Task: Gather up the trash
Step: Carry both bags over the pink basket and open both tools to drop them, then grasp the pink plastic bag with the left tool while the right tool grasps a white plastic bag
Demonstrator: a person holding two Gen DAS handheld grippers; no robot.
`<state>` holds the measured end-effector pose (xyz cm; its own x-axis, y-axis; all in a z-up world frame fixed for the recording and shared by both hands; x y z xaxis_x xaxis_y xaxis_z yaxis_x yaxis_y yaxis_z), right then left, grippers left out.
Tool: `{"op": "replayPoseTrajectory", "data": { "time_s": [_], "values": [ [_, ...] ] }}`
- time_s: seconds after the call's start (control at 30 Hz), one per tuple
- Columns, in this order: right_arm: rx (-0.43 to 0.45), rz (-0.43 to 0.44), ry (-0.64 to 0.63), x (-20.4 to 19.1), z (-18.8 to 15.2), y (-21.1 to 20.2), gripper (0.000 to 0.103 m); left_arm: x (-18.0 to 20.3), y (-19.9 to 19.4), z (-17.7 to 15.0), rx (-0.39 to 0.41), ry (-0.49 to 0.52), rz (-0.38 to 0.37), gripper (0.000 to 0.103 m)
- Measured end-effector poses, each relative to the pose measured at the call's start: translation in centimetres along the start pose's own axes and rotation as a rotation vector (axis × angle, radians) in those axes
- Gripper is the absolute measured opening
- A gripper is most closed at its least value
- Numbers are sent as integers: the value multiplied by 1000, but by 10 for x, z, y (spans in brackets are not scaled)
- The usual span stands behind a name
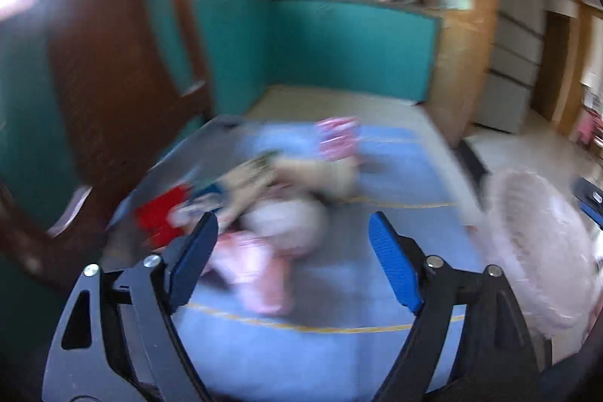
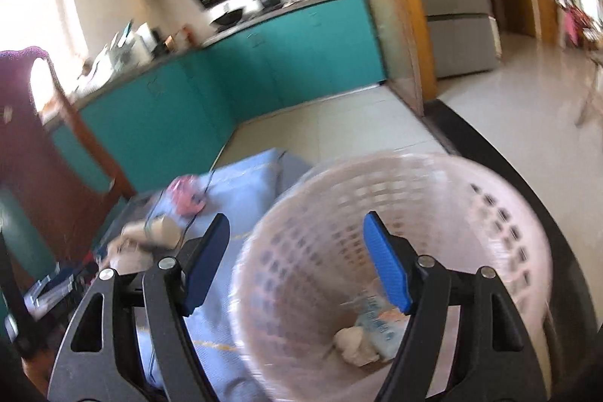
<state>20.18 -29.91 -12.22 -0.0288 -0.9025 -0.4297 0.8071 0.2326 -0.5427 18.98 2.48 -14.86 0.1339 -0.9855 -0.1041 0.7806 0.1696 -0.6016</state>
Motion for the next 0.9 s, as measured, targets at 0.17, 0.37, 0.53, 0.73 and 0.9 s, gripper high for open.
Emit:
{"op": "replayPoseTrajectory", "data": {
  "time_s": [0.17, 0.37, 0.53, 0.73, 0.9],
  "values": [
    [-58, 31, -138, -53, -26, 24, 72, -34, 38, -26, -125, -91, 0, 82],
    [-167, 133, -225, -107, -60, 58, 72, -39, 49, -43, -166, -68, -68, 30],
    [-236, 226, -317, -167, -88, 86, 72, -51, 31, -54, -150, -34, -101, 26],
    [-305, 319, -362, -228, -110, 118, 72, -61, 10, -75, -163, -14, -154, 26],
    [-342, 313, -384, -247, -123, 138, 72, -68, 6, -80, -168, -27, -169, 31]
  ]
}}
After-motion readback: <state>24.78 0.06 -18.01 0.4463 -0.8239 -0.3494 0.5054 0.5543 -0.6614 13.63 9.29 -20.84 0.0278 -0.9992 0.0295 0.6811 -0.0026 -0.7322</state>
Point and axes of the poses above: each gripper's, at about its wrist camera, not at the fingertips, and y roughly the way its jaws point, x to its right, z to its top, the point moved 9 cm from there along y, roughly the way its jaws point, and after that the axes turned 8 degrees about y, right-handed, at the moved point
